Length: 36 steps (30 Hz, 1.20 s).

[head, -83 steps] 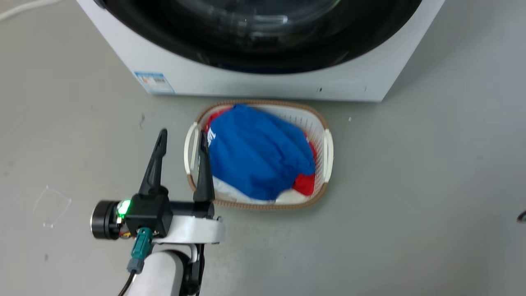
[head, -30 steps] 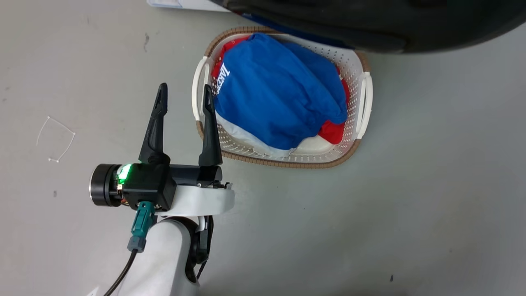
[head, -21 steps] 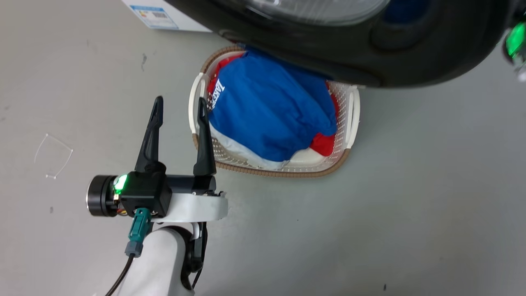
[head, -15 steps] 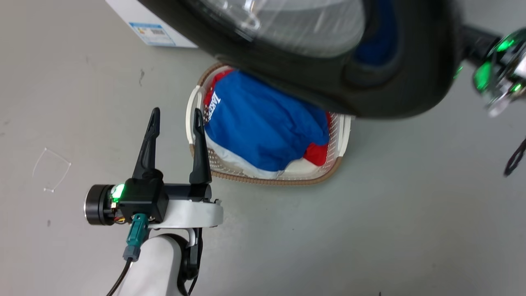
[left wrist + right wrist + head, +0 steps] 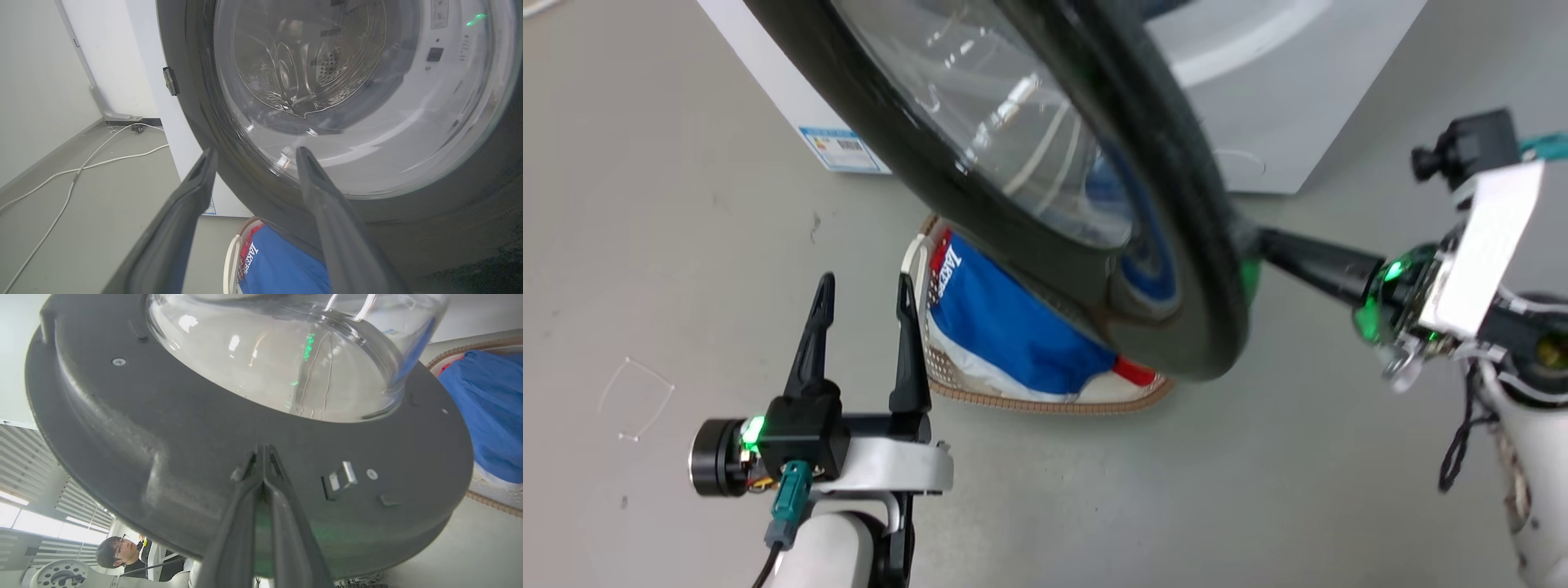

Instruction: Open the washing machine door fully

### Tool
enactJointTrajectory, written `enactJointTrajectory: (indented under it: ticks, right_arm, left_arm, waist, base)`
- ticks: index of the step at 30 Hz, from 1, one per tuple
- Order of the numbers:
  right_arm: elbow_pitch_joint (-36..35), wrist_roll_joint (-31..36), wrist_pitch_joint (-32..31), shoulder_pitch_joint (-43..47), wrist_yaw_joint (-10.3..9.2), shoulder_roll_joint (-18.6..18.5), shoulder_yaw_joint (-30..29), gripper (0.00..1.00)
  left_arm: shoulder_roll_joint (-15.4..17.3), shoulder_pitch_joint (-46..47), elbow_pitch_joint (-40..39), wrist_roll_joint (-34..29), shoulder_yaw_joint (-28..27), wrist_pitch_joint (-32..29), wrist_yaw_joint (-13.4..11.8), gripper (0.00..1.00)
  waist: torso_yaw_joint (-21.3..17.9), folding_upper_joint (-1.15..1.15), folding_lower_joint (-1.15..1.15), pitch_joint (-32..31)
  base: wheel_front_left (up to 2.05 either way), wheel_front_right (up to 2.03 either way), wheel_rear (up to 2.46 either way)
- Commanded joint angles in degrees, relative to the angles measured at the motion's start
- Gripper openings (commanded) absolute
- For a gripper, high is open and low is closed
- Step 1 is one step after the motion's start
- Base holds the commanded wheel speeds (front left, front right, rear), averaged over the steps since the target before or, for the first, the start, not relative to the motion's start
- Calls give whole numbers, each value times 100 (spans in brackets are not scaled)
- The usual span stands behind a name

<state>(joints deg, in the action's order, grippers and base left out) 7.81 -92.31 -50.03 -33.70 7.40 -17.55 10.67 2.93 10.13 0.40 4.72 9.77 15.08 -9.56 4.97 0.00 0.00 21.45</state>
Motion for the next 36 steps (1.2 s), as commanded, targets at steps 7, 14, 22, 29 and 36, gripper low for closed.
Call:
enactJointTrajectory:
  ticks: [7, 14, 22, 29, 36]
  right_arm:
    - [-147, 10, 19, 618, 16, 316, 216, 0]
    - [-127, 69, 84, 1051, 16, 610, 396, 0]
    - [-131, 171, 187, 1414, 16, 876, 572, 0]
    - [-52, 170, 295, 1682, 16, 1060, 635, 0]
    - [50, 162, 429, 1879, 16, 1222, 695, 0]
  left_arm:
    - [-7, -337, 117, -49, -73, 14, 87, 100]
    - [-7, -576, 175, -37, -82, 14, 124, 100]
    - [-7, -780, 201, -60, -162, 14, 168, 100]
    - [-7, -911, 226, -74, -203, 14, 194, 100]
    - [-8, -1071, 267, -88, -235, 14, 204, 100]
  waist:
    - [-21, 0, 0, -518]
    - [25, 0, 0, -881]
    - [66, 0, 0, -1125]
    - [89, 0, 0, -1322]
    - [70, 0, 0, -1541]
  base:
    - [0, 0, 0]
    - [0, 0, 0]
    - [0, 0, 0]
    - [0, 0, 0]
    - [0, 0, 0]
